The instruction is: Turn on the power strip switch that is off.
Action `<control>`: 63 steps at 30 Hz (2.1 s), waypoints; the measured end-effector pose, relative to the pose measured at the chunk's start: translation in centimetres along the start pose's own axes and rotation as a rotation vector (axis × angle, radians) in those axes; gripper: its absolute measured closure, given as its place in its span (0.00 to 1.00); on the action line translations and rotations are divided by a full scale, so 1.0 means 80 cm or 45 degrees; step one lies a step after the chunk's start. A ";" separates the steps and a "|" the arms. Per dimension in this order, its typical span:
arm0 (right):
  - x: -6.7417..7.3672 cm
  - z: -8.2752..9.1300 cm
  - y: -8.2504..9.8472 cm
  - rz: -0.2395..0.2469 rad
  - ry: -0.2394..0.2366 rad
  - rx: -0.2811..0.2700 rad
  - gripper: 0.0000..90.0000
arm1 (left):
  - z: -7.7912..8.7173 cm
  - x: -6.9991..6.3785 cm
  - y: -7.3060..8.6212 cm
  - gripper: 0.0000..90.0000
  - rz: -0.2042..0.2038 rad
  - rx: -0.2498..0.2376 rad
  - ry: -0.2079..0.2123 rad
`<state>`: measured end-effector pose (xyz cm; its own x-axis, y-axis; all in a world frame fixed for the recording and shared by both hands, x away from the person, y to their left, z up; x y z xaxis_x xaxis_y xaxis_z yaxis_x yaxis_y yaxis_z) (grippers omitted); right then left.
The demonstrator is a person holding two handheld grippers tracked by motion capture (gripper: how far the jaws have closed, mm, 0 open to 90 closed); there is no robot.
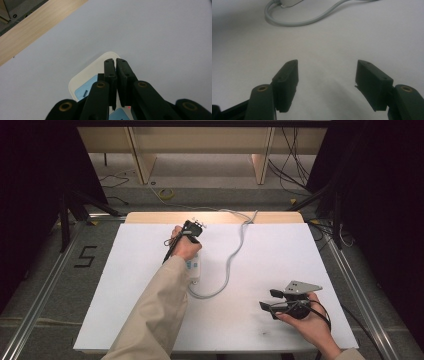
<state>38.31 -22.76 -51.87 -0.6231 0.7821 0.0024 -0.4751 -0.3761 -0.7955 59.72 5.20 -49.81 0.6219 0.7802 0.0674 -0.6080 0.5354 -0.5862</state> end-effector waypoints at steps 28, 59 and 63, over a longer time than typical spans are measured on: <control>-0.001 0.000 0.000 0.003 0.007 0.006 0.40 | 0.062 0.009 0.028 0.71 0.029 -0.148 0.050; -0.002 0.000 0.001 0.007 0.010 0.010 0.40 | 0.111 -0.012 0.075 0.48 0.020 -0.197 0.141; -0.002 0.000 0.001 0.009 0.011 0.010 0.40 | 0.117 -0.012 0.079 0.46 0.038 -0.223 0.144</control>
<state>38.40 -22.88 -51.92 -0.6208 0.7840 -0.0085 -0.4757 -0.3852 -0.7908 50.68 10.82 -46.02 0.6622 0.7484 -0.0374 -0.5384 0.4405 -0.7184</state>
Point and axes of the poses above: each handheld gripper's, and its own axes: z roughly backward along the jaws, y roughly out of its underside, x roughly to its left, the point moved 7 cm from there along -z, roughly forward along the jaws, and after that the axes turned 9 degrees about y, right-handed, at the moved point
